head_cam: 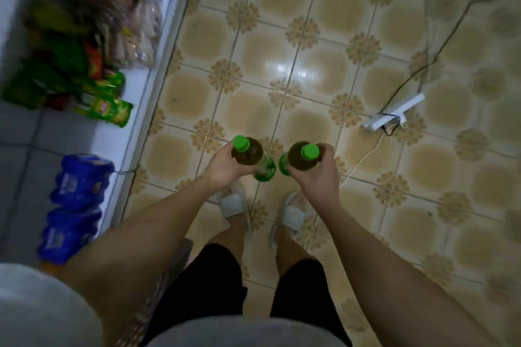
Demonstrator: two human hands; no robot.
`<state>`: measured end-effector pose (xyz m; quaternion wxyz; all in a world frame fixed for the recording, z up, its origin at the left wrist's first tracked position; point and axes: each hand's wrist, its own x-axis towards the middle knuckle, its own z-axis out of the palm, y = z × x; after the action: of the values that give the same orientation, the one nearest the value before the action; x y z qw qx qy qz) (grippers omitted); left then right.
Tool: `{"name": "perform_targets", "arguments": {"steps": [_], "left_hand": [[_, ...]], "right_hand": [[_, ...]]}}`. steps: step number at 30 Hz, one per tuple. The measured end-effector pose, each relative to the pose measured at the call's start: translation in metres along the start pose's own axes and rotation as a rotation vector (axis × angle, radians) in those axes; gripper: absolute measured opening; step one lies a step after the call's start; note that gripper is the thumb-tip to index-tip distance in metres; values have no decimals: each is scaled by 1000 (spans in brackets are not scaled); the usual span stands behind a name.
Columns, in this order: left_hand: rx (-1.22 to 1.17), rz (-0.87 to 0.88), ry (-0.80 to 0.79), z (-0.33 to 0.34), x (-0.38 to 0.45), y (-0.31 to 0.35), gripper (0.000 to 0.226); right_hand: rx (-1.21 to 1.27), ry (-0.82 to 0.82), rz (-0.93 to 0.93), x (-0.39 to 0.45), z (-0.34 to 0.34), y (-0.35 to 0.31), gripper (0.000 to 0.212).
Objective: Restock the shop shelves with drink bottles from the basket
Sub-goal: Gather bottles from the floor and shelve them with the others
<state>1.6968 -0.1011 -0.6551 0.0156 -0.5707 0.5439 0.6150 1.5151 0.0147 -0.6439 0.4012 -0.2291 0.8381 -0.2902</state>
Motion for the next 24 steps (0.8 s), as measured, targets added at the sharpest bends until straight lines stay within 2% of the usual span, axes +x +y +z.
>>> {"name": "perform_targets", "arguments": {"steps": [6,9,12,14,16,19,21,22,24], "left_hand": [[-182,76,45,-61,-136,95,71],[-286,132,40,-79,-176,130,78],[-355,222,80,-98,-211,164,61],[-421,258,129,-117,-231,186,34],[-489,281,142,-136,-246,198,29],[-566,364,177,-165,-271,212,48],[-619,405,248,-184,-293,219,38],[-636,424,276,-194,-303,224,46],[-648,472,351,-216,-321,228,82]], "right_hand": [[228,-187,-101,-90,-82,-126,75],[332,-241,-122,-108,-92,-174,60],[410,-315,-163,-120,-99,-225,44],[434,-355,-220,-126,-104,-261,43],[444,-399,-285,-132,-107,-294,39],[422,-478,-407,-145,-110,-341,35],[403,-546,-490,-160,-109,-375,34],[400,-576,-522,-164,-107,-390,34],[396,-629,-579,-179,-102,-420,41]]}}
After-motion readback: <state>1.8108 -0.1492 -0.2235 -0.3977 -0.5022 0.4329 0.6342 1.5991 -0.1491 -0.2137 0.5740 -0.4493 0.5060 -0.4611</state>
